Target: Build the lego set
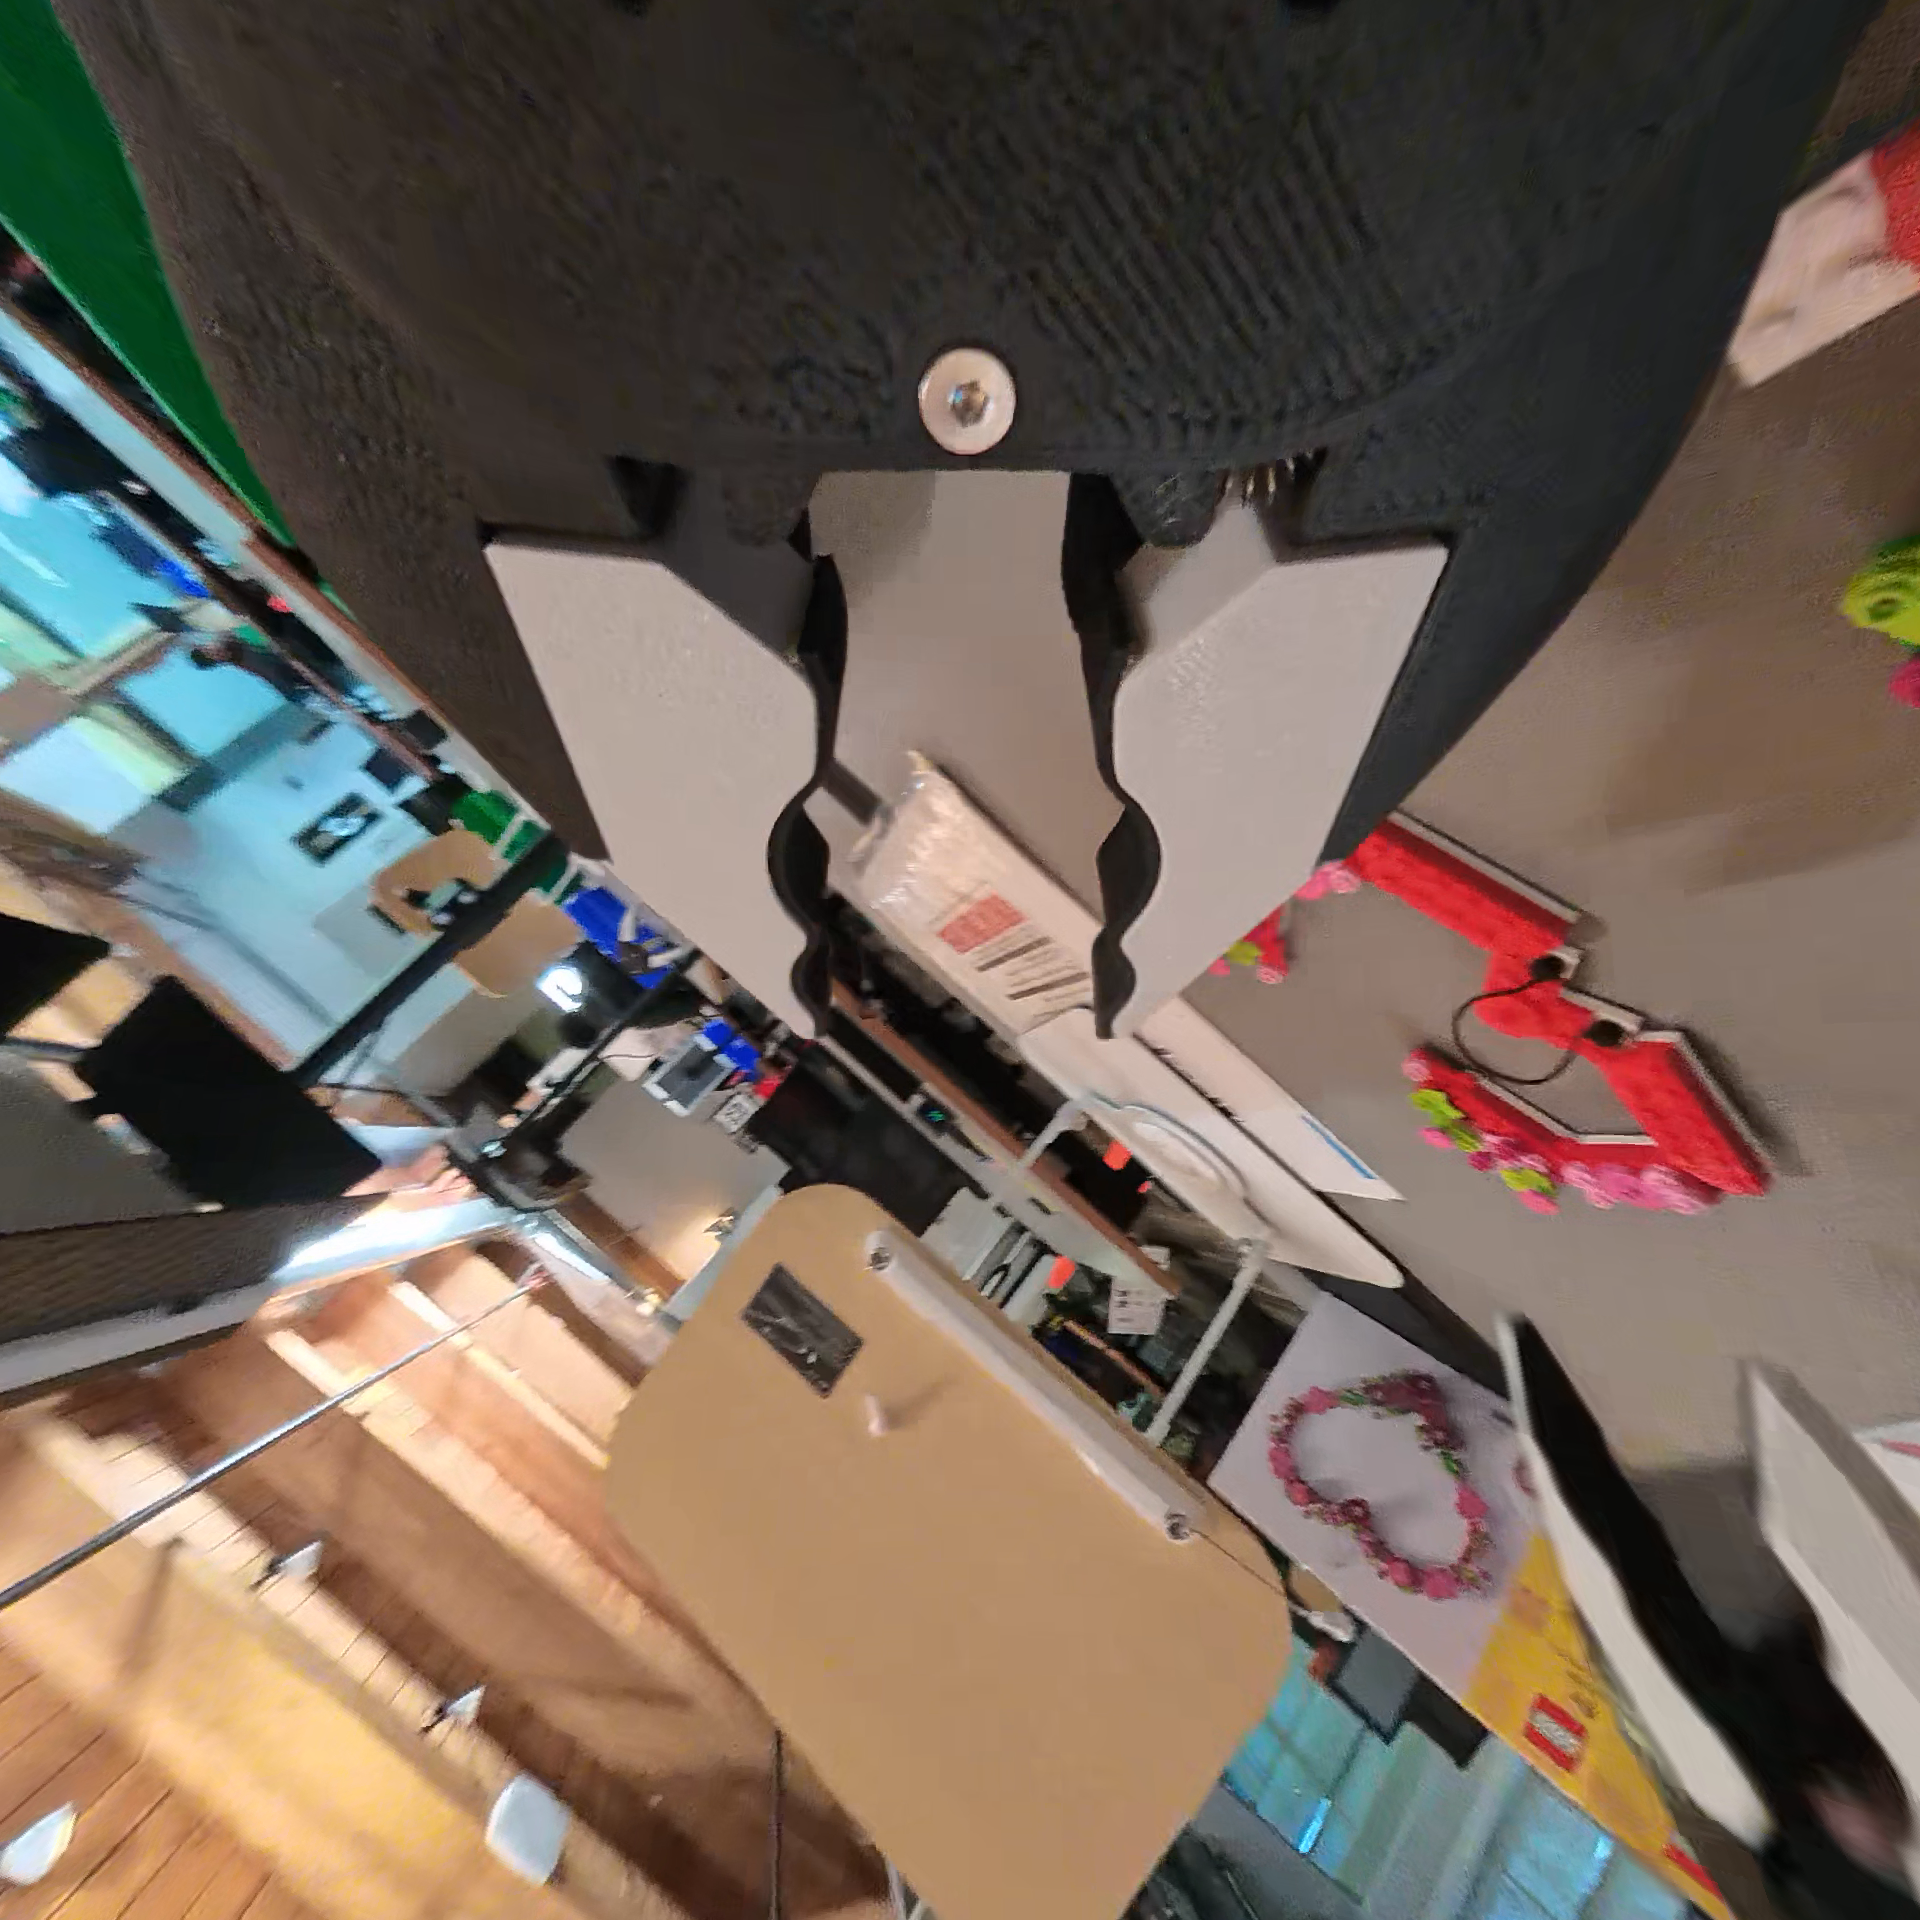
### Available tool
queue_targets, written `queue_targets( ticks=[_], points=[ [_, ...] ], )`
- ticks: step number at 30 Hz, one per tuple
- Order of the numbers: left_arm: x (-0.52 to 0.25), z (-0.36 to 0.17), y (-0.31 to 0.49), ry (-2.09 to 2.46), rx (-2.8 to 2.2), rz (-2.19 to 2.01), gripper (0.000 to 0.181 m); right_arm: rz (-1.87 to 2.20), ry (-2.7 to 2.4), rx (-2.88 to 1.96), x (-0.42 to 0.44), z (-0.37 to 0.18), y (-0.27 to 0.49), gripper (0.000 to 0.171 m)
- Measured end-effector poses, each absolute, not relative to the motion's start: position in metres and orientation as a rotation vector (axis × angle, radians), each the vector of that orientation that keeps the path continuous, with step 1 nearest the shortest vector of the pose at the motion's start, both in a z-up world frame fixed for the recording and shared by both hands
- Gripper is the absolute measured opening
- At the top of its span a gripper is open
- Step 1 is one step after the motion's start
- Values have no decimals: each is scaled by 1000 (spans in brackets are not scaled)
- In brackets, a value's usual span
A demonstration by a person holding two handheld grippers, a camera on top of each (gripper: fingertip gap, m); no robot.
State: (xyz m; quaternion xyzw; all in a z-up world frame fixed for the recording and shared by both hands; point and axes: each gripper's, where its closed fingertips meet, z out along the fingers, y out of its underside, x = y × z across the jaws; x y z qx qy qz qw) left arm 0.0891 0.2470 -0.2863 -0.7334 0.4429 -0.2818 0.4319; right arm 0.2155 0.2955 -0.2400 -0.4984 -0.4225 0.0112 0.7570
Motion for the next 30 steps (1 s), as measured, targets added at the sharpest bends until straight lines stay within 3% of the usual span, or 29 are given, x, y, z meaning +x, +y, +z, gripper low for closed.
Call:
queue_targets(
  ticks=[3, 12, 18, 30],
  points=[
    [81, -260, 219, 999, -1764, -636, 53, 7, -871, -1066, 223, -239, 297, 43],
    [16, -219, 134, 664, -1389, -176, 52, 63, -848, -1060, 226, -237, 294, 37],
    [4, -245, 99, 633, -1318, -40, 58, 73, -779, -1061, 238, -231, 296, 36],
    [-63, -229, 103, 339, -1344, -61, 52, 123, -718, -1091, 247, -229, 299, 34]
  ],
)
